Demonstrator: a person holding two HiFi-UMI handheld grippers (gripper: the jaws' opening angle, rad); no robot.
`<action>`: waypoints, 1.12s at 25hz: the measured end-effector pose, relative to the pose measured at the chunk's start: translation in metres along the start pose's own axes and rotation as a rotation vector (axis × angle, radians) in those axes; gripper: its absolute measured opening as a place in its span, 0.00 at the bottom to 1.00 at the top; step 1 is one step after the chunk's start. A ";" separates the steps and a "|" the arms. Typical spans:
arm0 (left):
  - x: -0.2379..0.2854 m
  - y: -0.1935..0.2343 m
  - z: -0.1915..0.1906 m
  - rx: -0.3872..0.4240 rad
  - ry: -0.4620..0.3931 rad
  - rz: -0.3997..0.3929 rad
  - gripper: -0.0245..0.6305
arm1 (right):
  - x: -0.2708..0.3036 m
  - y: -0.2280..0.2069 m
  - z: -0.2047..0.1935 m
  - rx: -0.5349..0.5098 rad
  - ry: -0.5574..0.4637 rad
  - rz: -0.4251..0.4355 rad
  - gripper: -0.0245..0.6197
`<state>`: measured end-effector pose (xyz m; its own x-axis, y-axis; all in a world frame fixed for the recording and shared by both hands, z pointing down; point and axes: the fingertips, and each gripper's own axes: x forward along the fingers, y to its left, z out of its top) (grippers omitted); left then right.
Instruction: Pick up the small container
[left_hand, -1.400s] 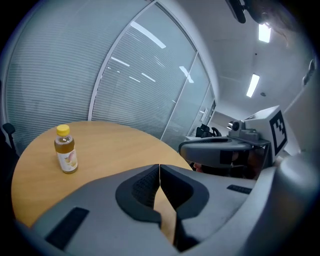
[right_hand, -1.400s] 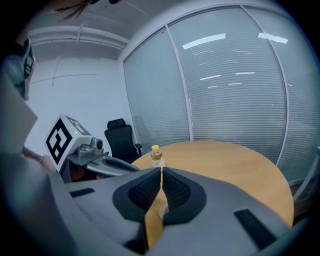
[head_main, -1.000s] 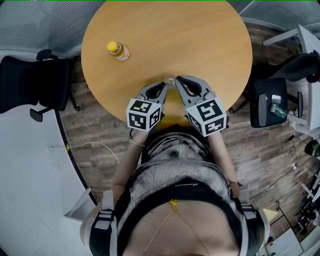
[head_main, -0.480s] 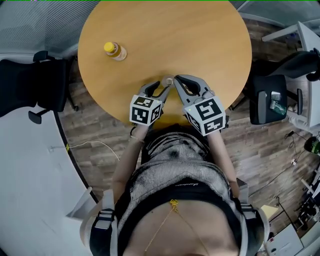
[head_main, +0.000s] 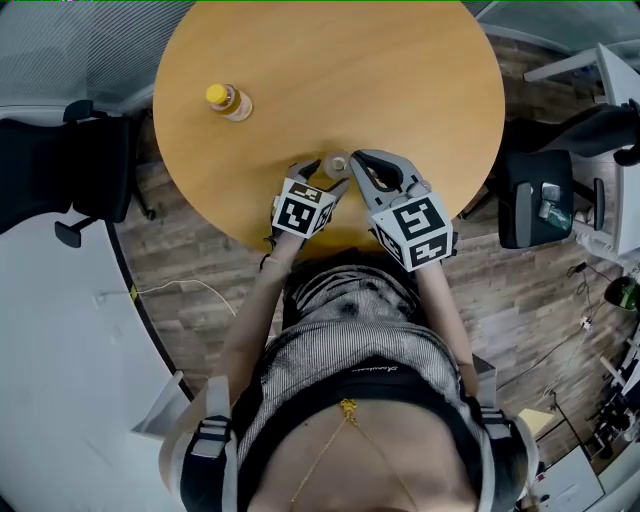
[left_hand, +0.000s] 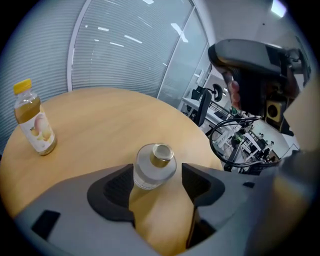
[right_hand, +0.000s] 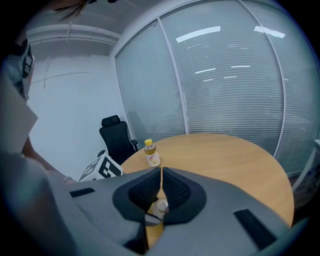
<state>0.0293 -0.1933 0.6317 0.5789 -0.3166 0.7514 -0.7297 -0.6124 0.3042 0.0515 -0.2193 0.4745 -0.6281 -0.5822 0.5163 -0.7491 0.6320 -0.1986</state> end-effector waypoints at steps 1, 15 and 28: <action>0.004 0.000 -0.002 0.008 0.014 -0.001 0.47 | 0.000 0.000 -0.001 0.001 0.002 0.000 0.08; 0.049 0.002 -0.005 0.152 0.086 0.082 0.61 | -0.001 -0.009 -0.003 0.012 0.010 -0.008 0.08; 0.057 0.008 -0.002 0.159 0.069 0.096 0.61 | 0.001 -0.007 -0.004 0.011 0.014 0.000 0.08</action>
<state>0.0558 -0.2151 0.6779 0.4793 -0.3318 0.8125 -0.7102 -0.6905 0.1370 0.0566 -0.2223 0.4795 -0.6250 -0.5750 0.5279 -0.7515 0.6262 -0.2077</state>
